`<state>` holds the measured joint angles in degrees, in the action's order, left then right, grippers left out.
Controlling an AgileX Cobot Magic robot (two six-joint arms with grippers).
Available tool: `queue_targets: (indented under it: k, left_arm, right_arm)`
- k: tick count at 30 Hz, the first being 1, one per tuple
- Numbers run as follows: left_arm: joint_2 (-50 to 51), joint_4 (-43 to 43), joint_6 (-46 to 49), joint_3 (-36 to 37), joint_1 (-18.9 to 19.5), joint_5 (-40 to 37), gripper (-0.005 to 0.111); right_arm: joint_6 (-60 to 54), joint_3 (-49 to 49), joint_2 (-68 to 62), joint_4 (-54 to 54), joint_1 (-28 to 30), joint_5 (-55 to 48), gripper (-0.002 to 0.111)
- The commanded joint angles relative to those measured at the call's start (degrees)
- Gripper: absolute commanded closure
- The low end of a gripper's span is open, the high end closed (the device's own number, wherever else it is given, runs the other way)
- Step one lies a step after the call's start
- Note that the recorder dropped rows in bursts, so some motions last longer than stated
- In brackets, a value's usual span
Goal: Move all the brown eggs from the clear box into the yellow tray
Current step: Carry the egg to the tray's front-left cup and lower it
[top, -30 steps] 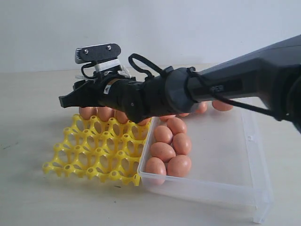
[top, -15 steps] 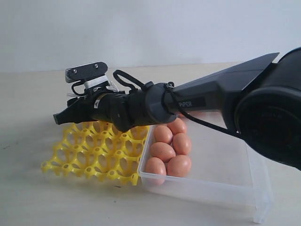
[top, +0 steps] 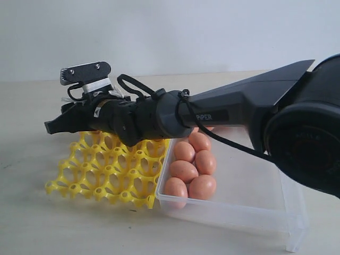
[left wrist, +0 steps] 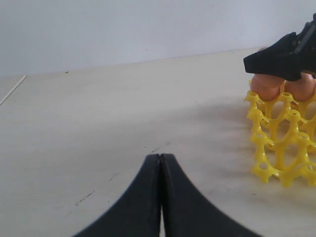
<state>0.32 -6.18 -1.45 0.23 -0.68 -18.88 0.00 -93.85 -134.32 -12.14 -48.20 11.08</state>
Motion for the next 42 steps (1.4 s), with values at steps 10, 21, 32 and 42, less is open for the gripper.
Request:
queue_targets:
  k: [10, 21, 32, 42]
  left_arm:
    - [-0.3, 0.4, -0.2, -0.2, 0.1, 0.8, 0.107]
    - [-0.3, 0.4, -0.2, -0.2, 0.1, 0.8, 0.107]
    - [-0.3, 0.4, -0.2, -0.2, 0.1, 0.8, 0.107]
    - [-0.3, 0.4, -0.2, -0.2, 0.1, 0.8, 0.107]
  right_arm:
    - [0.0, -0.4, 0.5, 0.8, -0.2, -2.6, 0.084]
    - [-1.5, -0.4, 0.6, 0.8, -0.4, -3.1, 0.079]
    - [-5.0, -0.4, 0.7, 0.8, 0.0, -5.3, 0.079]
    - [-5.0, -0.4, 0.5, 0.8, 0.0, -5.3, 0.056]
